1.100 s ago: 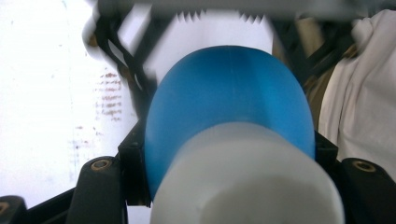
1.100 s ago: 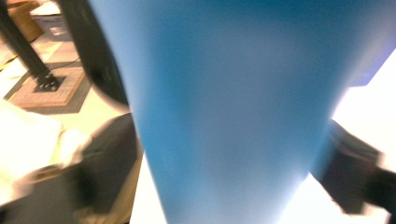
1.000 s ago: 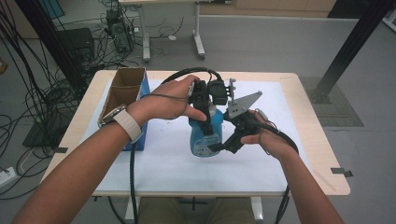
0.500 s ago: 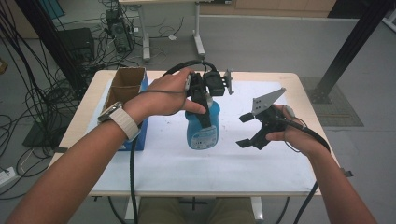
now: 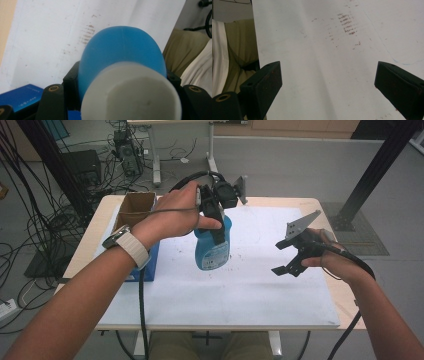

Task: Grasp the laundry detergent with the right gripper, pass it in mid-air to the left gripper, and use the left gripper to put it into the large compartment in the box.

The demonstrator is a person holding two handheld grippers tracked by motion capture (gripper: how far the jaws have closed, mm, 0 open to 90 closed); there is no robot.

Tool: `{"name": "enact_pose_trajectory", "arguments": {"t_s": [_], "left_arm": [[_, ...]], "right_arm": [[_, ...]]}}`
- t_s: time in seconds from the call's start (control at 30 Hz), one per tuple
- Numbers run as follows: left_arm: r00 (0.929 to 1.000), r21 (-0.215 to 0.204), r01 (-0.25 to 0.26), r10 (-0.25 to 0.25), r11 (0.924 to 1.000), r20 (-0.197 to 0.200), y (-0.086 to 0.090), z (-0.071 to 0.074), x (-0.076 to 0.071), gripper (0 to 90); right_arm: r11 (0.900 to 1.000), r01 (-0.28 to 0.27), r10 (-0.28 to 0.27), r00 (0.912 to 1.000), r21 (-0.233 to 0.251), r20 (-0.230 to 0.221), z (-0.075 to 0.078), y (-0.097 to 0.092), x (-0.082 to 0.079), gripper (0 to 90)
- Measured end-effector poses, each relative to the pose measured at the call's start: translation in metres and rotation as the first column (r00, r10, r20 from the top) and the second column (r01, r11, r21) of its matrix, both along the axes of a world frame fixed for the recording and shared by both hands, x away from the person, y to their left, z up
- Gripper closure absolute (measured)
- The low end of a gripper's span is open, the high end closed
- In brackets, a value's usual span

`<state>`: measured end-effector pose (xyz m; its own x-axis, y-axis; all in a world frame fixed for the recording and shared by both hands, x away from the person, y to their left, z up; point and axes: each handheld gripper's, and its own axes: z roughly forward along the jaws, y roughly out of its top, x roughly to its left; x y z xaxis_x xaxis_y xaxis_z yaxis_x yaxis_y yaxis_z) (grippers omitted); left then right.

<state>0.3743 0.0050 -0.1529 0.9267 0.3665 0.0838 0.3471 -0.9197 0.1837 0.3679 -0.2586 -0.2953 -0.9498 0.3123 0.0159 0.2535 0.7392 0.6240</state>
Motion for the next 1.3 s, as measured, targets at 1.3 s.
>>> {"name": "enact_pose_trajectory", "arguments": {"t_s": [1.3], "left_arm": [[0.8646,-0.011,-0.497,0.497,0.8674,0.075,0.05,0.07,0.035,37.2]], "right_arm": [[0.9973,-0.004,0.005,0.9997,-0.074,0.023,0.011,-0.02,0.005,8.3]]}}
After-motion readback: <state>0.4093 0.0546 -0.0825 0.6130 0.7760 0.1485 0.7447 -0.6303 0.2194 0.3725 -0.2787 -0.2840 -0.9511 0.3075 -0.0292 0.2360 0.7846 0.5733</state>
